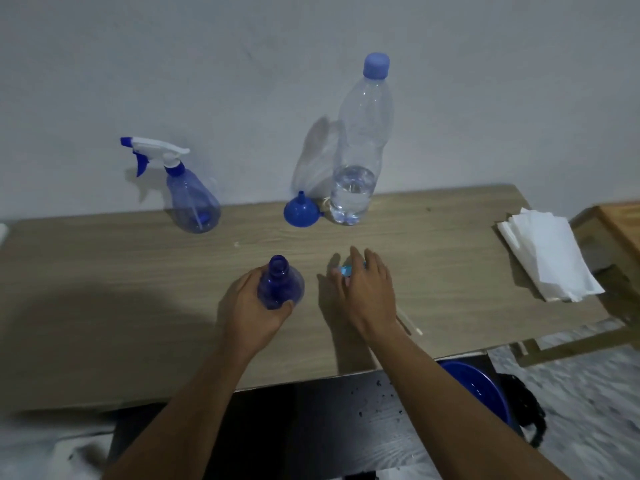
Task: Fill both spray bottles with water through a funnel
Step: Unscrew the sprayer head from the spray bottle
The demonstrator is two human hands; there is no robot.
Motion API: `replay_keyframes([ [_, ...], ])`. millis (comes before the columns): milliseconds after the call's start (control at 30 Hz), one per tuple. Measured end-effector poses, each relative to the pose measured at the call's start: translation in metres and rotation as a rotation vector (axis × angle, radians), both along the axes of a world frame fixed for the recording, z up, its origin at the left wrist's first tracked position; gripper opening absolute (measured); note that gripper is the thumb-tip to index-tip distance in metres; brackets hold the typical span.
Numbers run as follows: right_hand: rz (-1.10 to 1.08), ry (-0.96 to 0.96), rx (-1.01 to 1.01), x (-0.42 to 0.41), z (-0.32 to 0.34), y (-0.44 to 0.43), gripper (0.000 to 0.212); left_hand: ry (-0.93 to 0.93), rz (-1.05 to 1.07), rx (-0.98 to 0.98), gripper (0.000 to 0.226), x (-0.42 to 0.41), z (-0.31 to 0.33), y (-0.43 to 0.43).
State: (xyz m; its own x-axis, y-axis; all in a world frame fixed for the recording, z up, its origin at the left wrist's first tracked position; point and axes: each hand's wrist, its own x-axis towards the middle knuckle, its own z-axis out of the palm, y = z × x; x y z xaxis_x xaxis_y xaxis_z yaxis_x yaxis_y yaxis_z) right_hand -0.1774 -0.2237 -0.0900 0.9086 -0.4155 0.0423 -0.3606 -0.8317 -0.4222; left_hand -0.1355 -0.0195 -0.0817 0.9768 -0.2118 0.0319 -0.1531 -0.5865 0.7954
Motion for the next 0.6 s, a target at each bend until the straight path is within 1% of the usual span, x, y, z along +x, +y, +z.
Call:
replay_keyframes([
  [67, 0.086, -0.044, 0.084, 0.019, 0.009, 0.005, 0.055, -0.007, 0.015, -0.043, 0.058, -0.001, -0.002, -0.001],
  [167, 0.142, -0.059, 0.223, 0.064, 0.016, 0.011, 0.056, -0.044, 0.010, -0.102, 0.063, 0.000, -0.011, 0.000],
  [333, 0.108, -0.047, 0.321, 0.128, -0.001, 0.014, 0.052, -0.048, -0.002, -0.159, 0.067, 0.006, -0.024, 0.002],
  [433, 0.056, -0.070, 0.382, 0.150, -0.011, 0.015, 0.060, -0.043, -0.004, -0.148, 0.074, 0.007, -0.025, 0.001],
  [500, 0.024, -0.090, 0.381, 0.160, -0.018, 0.015, 0.064, -0.038, 0.003, -0.143, 0.078, 0.005, -0.024, 0.001],
  [600, 0.013, -0.084, 0.279, 0.170, -0.026, 0.017, 0.063, -0.018, 0.028, -0.131, 0.081, 0.004, -0.031, 0.002],
])
